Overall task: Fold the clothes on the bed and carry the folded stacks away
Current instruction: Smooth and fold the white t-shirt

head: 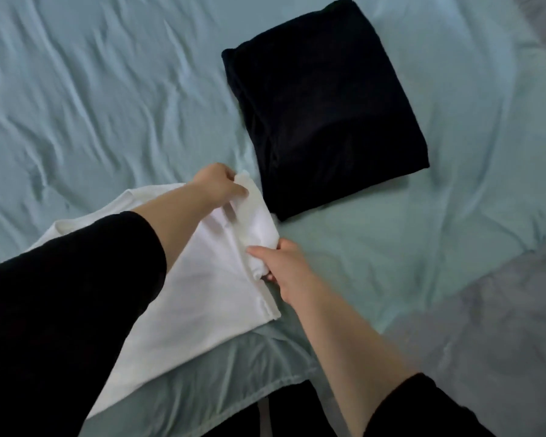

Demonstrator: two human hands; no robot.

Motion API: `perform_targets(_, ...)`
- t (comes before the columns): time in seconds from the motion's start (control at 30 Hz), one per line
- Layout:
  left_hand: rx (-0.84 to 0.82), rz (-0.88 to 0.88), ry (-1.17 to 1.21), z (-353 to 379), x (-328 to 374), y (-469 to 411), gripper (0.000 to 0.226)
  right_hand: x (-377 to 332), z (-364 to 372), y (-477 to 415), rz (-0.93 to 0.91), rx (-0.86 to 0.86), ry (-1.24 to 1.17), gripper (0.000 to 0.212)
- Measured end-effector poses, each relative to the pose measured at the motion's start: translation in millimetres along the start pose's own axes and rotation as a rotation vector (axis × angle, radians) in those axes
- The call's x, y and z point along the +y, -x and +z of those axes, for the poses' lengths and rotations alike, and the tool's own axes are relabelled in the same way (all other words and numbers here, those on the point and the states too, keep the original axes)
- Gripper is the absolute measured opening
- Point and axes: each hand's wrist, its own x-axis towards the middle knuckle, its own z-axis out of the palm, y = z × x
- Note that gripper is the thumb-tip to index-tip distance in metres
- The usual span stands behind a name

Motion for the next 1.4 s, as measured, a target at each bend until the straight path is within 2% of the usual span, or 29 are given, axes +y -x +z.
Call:
perform_targets(0.07,-0.051,0.115,0.132,-10.1,5.6,0.2,0.013,7.5,-4.0,7.7,-0.124,0.068,0.051,0.01)
perform_targets(0.1,-0.082,0.167,0.173,-15.3,10.2,2.0,0.01,11.7,-7.6,10.6,-0.196,0.127,0.1,0.011)
perform_targets(0.17,-0.154,0.216,0.212,-19.2,19.6,3.4,0.009,20.6,-17.6,10.6,-0.316,0.274,0.227,0.016)
perform_targets(0.23,-0.224,0.229,0.206,-13.9,28.0,2.0,0.012,25.5,-25.3,6.6,-0.326,0.34,0.294,0.018)
perform_targets(0.3,-0.282,0.225,0.242,-2.6,32.2,-0.4,0.012,25.1,-25.9,0.2,-0.232,0.331,0.154,0.014)
perform_targets(0.4,-0.259,0.206,0.274,9.3,29.9,-0.7,0.016,17.9,-15.9,-3.6,-0.05,0.267,-0.327,0.006)
perform_targets(0.47,-0.234,0.194,0.293,6.1,25.8,2.9,0.019,20.4,-11.9,-4.4,-0.079,0.244,-0.373,0.005)
perform_targets(0.6,-0.244,0.257,0.241,-22.9,3.8,18.3,0.011,34.6,-4.4,0.6,-0.228,0.348,0.006,0.02)
perform_targets(0.7,-0.208,0.291,0.125,-50.1,-28.3,37.3,0.019,38.3,-0.6,-0.6,-0.347,0.437,0.236,0.017)
perform_targets(0.77,-0.143,0.274,-0.045,-60.2,-53.5,48.0,0.018,41.0,-1.5,-2.5,-0.398,0.466,0.337,0.013)
perform_targets(0.87,-0.057,0.281,-0.379,-56.8,-84.2,57.3,0.015,47.3,-7.6,-3.8,-0.499,0.465,0.513,0.006)
perform_targets(1.0,-0.03,0.302,-0.455,-40.4,-99.5,58.6,0.032,52.5,-18.4,-0.3,-0.706,0.41,0.861,0.009)
perform_targets(1.1,0.187,0.361,-0.581,-28.8,-98.0,62.3,0.042,52.8,-23.1,3.4,-0.851,0.288,1.138,0.015)
perform_targets(1.17,0.346,0.423,-0.52,-13.4,-92.6,71.0,0.037,51.5,-27.6,6.3,-0.919,0.239,1.24,0.027)
perform_targets(1.2,0.36,0.448,-0.496,-2.9,-91.3,75.3,0.034,53.2,-32.9,7.0,-1.001,0.249,1.317,0.029)
perform_targets(1.27,0.236,0.425,-0.515,19.5,-95.4,79.9,0.042,59.8,-48.0,6.4,-1.11,0.232,1.48,0.032)
perform_targets(1.33,0.025,0.301,-0.61,35.4,-106.5,77.7,0.074,63.8,-61.9,4.8,-1.071,0.171,1.605,0.041)
perform_targets(1.4,-0.048,0.258,-0.695,41.9,-116.9,73.2,0.086,64.2,-66.3,7.9,-1.032,0.134,1.671,0.049)
